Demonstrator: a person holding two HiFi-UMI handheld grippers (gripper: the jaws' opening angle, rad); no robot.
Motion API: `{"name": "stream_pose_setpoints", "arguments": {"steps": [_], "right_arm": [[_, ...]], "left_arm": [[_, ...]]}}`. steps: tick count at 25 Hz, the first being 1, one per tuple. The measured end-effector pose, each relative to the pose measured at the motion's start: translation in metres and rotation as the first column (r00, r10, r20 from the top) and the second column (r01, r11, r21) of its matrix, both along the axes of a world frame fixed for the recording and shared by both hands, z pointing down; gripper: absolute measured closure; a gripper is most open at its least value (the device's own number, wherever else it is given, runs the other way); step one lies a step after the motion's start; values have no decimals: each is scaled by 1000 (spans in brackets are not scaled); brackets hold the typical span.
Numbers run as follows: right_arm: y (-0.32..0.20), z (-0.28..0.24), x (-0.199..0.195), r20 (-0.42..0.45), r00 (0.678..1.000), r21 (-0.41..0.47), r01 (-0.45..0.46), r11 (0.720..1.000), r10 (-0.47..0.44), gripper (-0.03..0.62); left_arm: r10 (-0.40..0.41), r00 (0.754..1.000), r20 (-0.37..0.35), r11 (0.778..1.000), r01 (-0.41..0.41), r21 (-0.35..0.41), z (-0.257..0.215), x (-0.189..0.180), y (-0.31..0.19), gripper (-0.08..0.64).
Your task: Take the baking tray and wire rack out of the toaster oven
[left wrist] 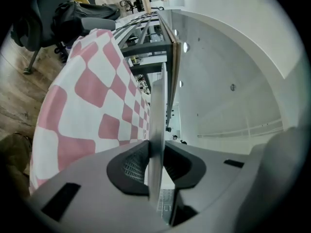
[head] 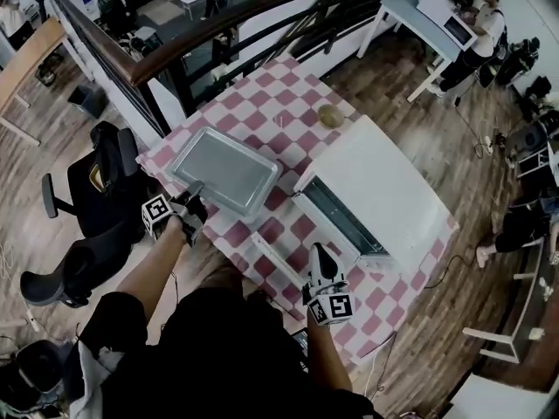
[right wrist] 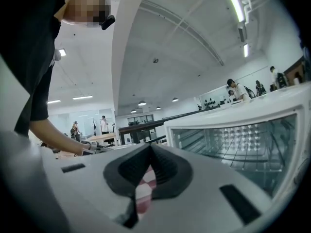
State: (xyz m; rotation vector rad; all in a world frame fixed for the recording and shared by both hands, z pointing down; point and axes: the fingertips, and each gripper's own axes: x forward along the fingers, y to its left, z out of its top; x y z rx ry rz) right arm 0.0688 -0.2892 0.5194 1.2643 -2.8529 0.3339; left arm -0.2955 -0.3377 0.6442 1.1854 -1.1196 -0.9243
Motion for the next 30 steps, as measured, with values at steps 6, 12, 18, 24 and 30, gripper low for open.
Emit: {"name": "stream_pose_setpoints", "arguments": {"steps": [6, 12, 18, 24, 30], "right_arm": [[-18, -15, 1, -17, 989, -3, -150, 989, 150, 589], [-38, -18, 5, -46, 961, -13, -272, 962, 271, 589], [-55, -22, -7, -18, 938, -6, -345, 939, 345, 589], [-65, -15, -21, -34, 935, -22, -353, 935, 352, 589], [-71, -6, -22, -66, 932, -52, -359, 932, 356, 589]], "left_arm": [[87, 996, 36, 995, -85, -47, 24, 0, -69, 489], [188, 981, 39, 981, -185, -60, 36, 26, -140, 489], [195, 981, 19, 979, -194, -66, 45, 47, -200, 489], [237, 971, 28, 969, -235, -77, 60, 55, -235, 488], [230, 973, 22, 969, -227, -98, 71, 57, -257, 488]]}}
